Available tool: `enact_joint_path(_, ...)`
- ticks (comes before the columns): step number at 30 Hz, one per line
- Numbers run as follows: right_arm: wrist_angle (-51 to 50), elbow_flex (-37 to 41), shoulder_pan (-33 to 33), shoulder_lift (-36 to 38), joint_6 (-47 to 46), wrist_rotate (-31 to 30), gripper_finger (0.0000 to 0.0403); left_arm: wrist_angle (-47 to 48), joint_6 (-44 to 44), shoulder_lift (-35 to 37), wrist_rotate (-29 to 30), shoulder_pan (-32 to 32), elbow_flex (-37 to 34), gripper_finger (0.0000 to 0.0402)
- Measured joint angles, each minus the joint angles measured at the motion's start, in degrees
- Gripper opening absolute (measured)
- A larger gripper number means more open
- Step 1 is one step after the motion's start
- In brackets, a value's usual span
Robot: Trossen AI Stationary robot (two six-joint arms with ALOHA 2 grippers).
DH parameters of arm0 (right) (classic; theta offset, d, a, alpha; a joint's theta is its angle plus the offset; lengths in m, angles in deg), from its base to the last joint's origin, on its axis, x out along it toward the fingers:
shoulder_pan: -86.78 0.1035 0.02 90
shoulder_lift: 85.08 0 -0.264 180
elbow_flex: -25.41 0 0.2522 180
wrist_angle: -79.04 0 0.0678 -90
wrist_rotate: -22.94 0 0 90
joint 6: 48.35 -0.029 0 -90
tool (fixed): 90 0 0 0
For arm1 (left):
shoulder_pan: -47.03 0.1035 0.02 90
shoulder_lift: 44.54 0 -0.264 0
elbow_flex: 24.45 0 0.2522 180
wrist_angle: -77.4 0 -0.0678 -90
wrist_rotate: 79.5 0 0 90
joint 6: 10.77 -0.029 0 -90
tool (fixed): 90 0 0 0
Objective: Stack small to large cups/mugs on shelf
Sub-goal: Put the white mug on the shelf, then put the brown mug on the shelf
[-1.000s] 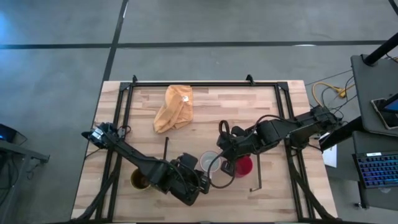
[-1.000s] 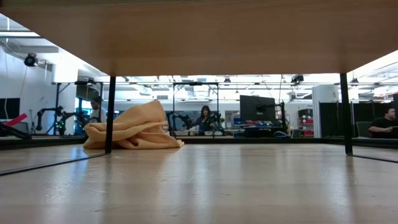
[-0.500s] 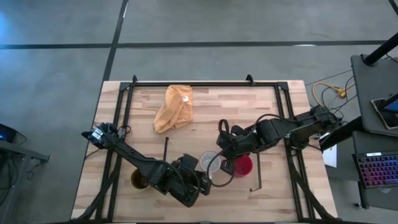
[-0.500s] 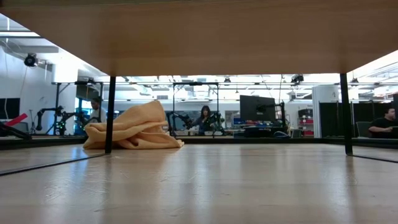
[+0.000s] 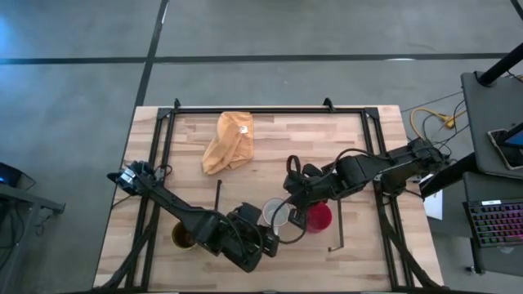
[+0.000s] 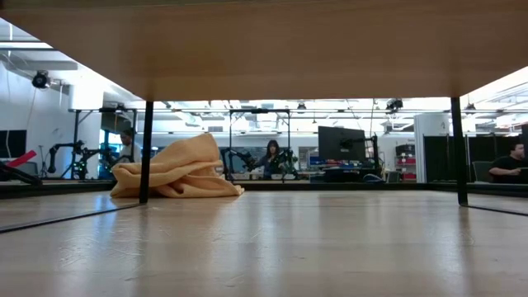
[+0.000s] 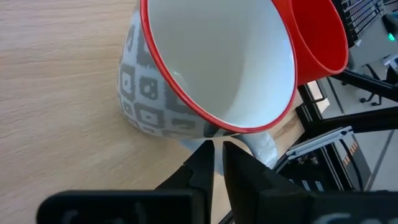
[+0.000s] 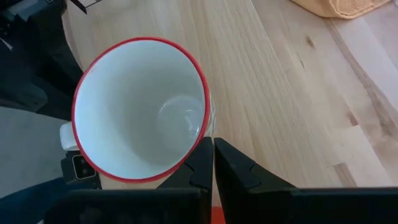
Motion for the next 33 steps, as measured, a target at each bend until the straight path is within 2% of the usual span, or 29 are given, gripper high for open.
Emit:
enact_joint_path(14, 0.16, 0.00, -0.17, 0.03, 0.48, -0.42, 0.0009, -3.20, -1.40, -0.01, 0.69, -0.04, 0.00, 0.0019)
enact_joint_path(25, -1.08, 0.00, -0.17, 0.03, 0.47, -0.69, 0.0009, 2.09, 0.25, -0.01, 0.37, -0.90, -0.02, 0.0019)
enact_joint_path(30, -3.49, -0.01, -0.17, 0.03, 0.46, -4.74, 0.0009, 4.03, 0.54, -0.01, 0.89, -2.83, -0.02, 0.0019)
enact_joint_path(33, -3.61, -0.02, -0.17, 0.27, 0.46, -7.40, 0.0010, 8.02, 4.04, 0.52, 2.33, -3.68, -0.02, 0.0022)
